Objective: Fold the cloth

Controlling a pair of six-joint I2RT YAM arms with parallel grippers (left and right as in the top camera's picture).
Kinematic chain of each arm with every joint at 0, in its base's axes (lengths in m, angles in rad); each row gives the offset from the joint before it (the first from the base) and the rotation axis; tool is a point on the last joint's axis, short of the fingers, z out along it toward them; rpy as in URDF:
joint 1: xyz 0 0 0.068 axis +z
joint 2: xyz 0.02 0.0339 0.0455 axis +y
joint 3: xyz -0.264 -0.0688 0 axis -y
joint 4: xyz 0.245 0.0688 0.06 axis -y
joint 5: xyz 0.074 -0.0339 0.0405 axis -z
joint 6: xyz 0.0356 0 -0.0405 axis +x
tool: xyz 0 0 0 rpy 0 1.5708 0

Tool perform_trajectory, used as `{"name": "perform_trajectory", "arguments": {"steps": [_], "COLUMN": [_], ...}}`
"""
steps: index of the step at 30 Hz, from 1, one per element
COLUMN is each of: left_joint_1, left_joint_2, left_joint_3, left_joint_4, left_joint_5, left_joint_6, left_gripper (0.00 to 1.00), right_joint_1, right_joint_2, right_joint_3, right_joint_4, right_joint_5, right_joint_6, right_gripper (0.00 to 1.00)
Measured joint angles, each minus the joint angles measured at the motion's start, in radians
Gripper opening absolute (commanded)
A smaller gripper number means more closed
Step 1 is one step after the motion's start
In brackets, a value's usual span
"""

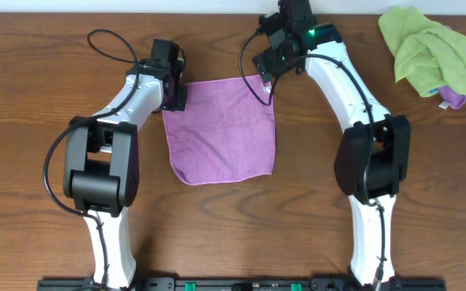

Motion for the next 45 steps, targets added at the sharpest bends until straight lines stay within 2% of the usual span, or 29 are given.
{"name": "perform_trajectory", "arguments": {"steps": [18, 26, 34, 36, 39, 41, 43, 45], "left_joint_1": [0.017, 0.056, 0.117, 0.125, 0.129, 0.135, 0.144, 0.152], "left_joint_2": [0.048, 0.084, 0.091, 0.091, 0.092, 0.094, 0.099, 0.107], "left_joint_3": [0.028, 0.049, 0.056, 0.056, 0.063, 0.074, 0.1, 0.132], "left_joint_4": [0.058, 0.151, 0.16, 0.161, 0.154, 0.142, 0.107, 0.069], "left_joint_5": [0.011, -0.021, -0.027, -0.027, -0.03, -0.029, -0.029, -0.019], "left_joint_6": [-0.02, -0.018, 0.005, 0.005, 0.009, 0.0, -0.01, -0.023], "left_gripper": [0.06, 0.06, 0.06, 0.08, 0.27, 0.53, 0.72, 0.96], "right_joint_1": [-0.004, -0.004, -0.004, -0.004, -0.004, -0.004, -0.004, -0.004], "right_joint_2": [0.0, 0.0, 0.0, 0.0, -0.002, -0.01, -0.027, -0.06], "right_joint_3": [0.0, 0.0, 0.0, 0.0, 0.0, 0.0, 0.0, 0.0], "right_joint_4": [-0.05, -0.123, -0.212, -0.24, -0.264, -0.272, -0.284, -0.299], "right_joint_5": [0.003, 0.003, 0.002, -0.005, -0.021, -0.029, -0.033, -0.035], "right_joint_6": [0.0, 0.0, 0.0, 0.0, 0.0, -0.009, -0.02, -0.031], "right_gripper": [0.99, 0.99, 0.99, 0.99, 0.99, 0.99, 0.99, 0.99]}}
